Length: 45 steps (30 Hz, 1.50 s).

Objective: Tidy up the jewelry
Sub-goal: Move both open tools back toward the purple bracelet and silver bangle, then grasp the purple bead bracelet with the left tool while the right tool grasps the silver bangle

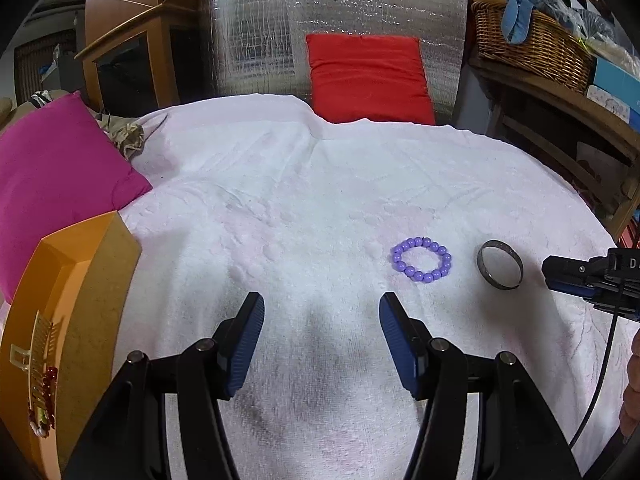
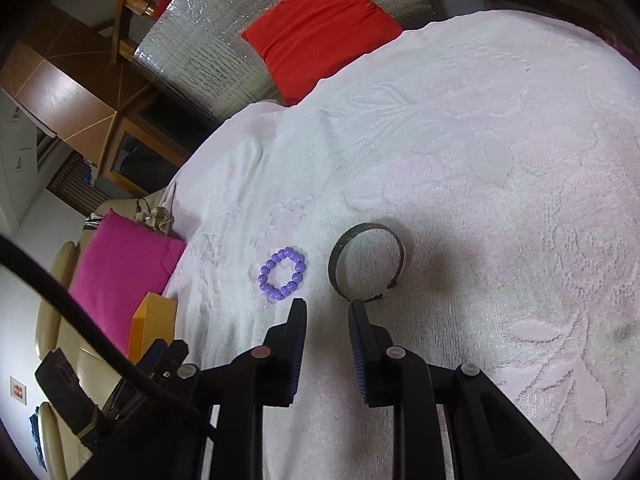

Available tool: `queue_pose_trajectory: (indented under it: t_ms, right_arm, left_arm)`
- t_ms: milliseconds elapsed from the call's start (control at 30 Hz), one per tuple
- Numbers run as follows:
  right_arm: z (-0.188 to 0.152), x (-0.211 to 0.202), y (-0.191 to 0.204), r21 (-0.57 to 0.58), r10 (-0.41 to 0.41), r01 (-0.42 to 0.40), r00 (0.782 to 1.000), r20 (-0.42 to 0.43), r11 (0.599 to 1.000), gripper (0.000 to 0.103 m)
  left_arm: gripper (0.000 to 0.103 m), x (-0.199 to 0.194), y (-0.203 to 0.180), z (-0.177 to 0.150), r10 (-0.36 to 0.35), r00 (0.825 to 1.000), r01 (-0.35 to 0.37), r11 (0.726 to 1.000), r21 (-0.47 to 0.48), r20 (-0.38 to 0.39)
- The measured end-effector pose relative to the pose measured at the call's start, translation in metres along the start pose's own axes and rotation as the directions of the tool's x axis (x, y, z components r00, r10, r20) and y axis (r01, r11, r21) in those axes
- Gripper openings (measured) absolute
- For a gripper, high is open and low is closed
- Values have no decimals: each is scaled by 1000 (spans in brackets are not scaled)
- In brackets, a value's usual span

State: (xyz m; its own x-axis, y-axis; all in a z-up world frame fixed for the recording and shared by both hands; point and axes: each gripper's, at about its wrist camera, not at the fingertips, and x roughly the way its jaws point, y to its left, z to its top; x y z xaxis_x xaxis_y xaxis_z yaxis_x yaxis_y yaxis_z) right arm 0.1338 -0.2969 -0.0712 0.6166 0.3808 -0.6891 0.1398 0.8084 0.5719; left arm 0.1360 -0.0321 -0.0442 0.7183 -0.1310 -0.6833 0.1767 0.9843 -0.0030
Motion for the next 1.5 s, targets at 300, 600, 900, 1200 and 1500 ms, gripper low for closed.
queue_pose_trajectory:
  t_ms: [300, 600, 900, 1200, 1500]
  right_arm:
    - [2, -5, -5, 10, -5, 5, 1000, -1, 1000, 24]
    - [2, -7, -6, 13, -7, 7, 1000, -2, 1000, 24]
    - [3, -8, -7, 10, -10, 10, 1000, -3, 1000, 24]
    - [6, -10, -10, 8, -19, 19, 1000, -7, 1000, 24]
    - [13, 1, -17, -11, -79, 79, 996, -37, 997, 53]
  left_arm:
    - [61, 4, -8, 1, -10, 1000, 11, 1000, 6, -13]
    - [61, 6, -14, 1, -20, 1000, 21, 1000, 8, -16]
    - [61, 8, -22, 2, -31, 999, 31, 999, 16, -19]
    - [61, 13, -31, 3, -43, 999, 44, 999, 21, -26]
    - [64, 29, -39, -1, -57, 994, 59, 998, 20, -93]
